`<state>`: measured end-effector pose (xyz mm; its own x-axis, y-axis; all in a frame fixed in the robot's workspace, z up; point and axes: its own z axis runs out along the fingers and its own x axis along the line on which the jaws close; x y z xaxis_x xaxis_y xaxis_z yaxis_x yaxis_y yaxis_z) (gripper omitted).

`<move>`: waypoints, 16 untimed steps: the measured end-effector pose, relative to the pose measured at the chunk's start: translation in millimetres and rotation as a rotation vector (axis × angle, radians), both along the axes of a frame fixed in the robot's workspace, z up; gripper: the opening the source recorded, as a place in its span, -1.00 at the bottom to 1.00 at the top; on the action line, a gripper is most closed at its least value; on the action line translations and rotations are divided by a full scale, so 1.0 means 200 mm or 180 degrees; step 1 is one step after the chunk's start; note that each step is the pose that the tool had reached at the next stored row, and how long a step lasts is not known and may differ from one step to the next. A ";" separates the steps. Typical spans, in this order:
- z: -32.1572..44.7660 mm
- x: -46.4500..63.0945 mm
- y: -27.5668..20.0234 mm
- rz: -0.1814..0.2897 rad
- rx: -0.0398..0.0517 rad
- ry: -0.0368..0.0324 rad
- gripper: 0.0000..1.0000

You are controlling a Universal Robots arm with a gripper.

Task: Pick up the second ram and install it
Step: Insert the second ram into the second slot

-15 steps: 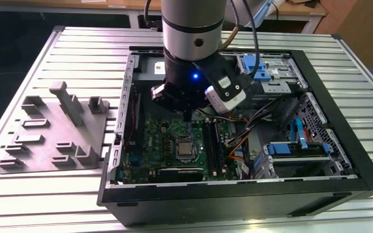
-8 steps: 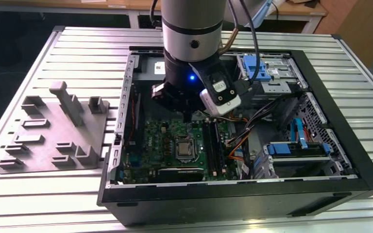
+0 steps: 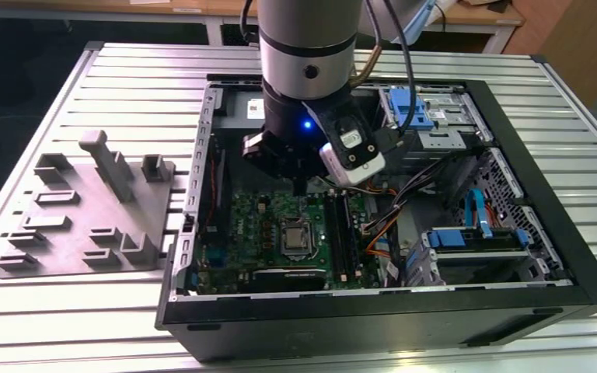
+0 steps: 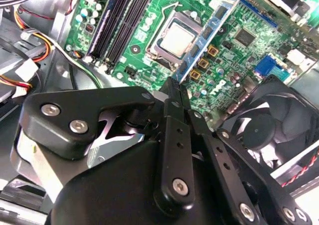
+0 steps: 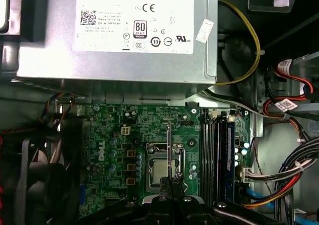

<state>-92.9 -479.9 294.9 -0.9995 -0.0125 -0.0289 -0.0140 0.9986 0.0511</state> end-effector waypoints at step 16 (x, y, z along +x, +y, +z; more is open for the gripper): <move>-0.023 0.16 0.000 0.0000 0.0000 0.0000 -0.77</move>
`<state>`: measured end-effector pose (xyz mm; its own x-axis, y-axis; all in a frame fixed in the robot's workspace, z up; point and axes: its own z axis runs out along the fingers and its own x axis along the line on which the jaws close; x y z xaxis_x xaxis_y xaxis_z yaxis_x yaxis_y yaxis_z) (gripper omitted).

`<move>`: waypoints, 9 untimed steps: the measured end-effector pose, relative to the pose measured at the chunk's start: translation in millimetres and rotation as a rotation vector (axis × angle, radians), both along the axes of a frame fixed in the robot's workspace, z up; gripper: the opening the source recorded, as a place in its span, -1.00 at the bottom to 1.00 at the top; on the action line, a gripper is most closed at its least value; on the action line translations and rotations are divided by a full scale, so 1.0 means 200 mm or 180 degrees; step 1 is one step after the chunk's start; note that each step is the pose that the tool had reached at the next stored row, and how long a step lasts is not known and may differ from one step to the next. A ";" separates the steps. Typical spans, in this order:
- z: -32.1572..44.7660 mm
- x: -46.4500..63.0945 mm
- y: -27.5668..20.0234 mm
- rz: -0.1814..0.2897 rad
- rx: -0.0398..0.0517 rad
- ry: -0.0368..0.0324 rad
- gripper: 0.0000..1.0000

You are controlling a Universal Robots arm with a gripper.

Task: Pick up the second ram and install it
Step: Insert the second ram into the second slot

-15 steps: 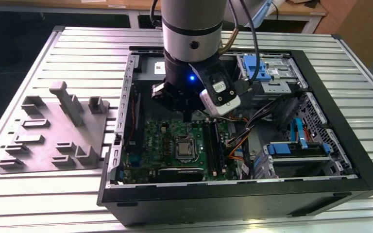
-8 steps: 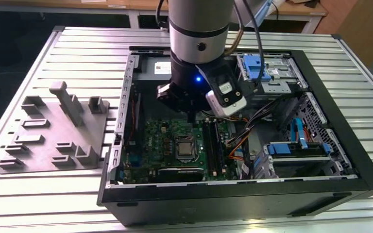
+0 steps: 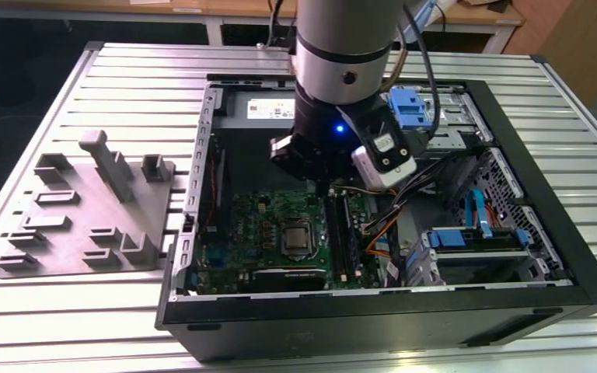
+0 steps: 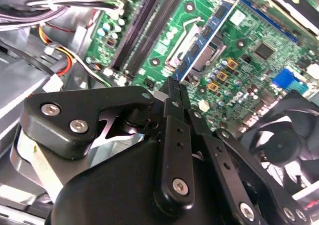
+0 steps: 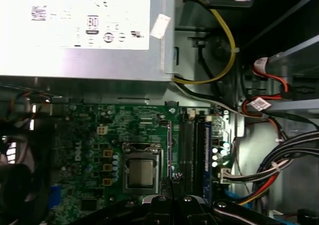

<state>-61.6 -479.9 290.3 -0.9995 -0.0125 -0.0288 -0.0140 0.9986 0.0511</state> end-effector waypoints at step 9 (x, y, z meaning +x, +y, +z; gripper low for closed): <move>-0.019 0.08 0.000 0.0000 0.0004 0.0000 -0.77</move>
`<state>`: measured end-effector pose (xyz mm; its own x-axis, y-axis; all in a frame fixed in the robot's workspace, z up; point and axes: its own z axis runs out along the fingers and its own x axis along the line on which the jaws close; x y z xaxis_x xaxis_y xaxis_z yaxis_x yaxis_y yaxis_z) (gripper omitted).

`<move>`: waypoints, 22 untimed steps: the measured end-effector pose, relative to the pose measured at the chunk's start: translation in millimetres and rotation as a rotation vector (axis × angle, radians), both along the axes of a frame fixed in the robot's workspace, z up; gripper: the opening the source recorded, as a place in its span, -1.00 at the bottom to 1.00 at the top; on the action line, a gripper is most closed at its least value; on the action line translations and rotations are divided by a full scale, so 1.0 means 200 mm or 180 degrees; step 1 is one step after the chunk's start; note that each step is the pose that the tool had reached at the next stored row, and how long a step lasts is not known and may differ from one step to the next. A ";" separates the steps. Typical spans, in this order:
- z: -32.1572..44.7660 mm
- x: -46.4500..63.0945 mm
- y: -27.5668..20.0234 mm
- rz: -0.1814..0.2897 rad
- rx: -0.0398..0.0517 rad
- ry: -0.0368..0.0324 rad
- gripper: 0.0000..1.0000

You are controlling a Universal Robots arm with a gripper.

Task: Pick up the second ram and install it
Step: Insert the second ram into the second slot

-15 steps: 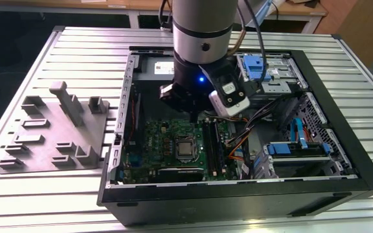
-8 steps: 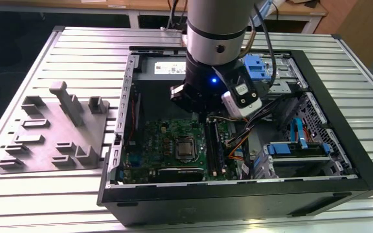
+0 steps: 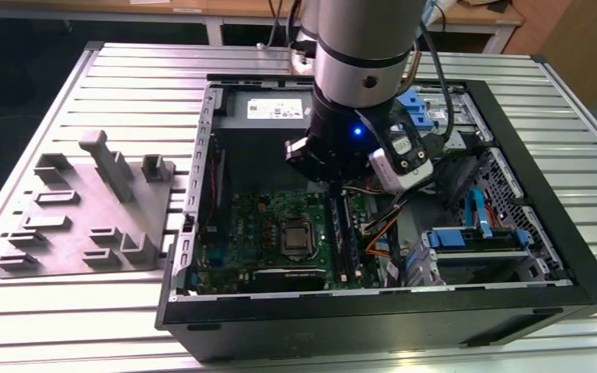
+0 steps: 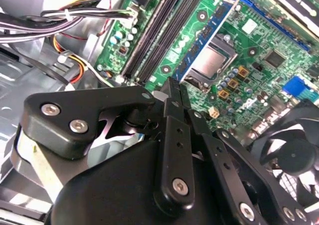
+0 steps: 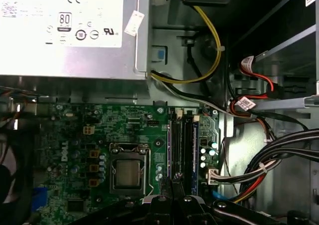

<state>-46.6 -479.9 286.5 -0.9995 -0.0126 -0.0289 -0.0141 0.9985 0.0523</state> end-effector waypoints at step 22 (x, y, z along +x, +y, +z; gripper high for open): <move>-0.102 0.07 0.000 -0.0001 0.0074 0.0000 -0.77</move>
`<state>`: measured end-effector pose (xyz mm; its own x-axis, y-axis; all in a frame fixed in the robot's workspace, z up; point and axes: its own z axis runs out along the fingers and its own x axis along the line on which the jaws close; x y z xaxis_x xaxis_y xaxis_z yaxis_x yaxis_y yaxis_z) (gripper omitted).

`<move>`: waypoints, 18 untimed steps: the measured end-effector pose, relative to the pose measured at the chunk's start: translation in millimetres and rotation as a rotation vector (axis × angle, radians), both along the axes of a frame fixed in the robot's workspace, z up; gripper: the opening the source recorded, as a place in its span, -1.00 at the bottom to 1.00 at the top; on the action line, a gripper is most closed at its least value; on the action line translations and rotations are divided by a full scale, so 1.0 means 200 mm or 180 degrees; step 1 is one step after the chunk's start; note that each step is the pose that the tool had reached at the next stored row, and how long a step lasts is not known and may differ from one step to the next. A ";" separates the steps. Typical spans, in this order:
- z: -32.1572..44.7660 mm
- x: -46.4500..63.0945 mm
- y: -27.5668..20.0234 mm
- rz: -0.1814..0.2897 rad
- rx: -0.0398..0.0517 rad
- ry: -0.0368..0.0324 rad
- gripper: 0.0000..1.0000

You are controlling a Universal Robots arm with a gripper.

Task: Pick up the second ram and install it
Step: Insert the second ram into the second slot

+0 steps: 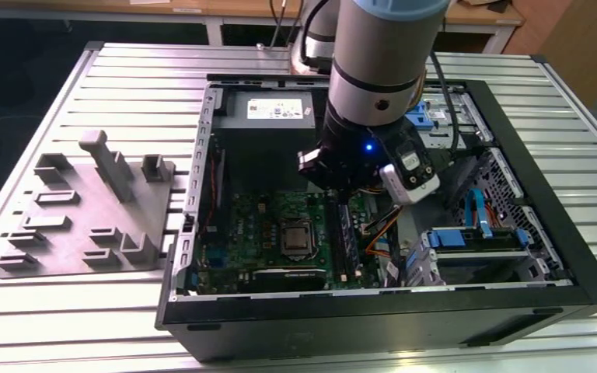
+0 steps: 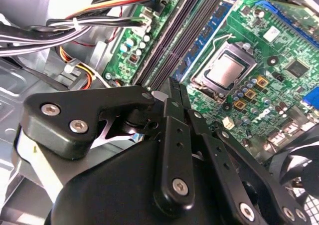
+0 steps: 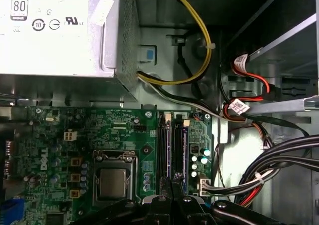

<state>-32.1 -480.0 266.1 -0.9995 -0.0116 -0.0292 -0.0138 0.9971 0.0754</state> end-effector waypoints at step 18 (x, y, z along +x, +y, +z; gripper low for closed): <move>-0.079 0.00 -0.002 -0.0038 0.0007 0.0000 -0.77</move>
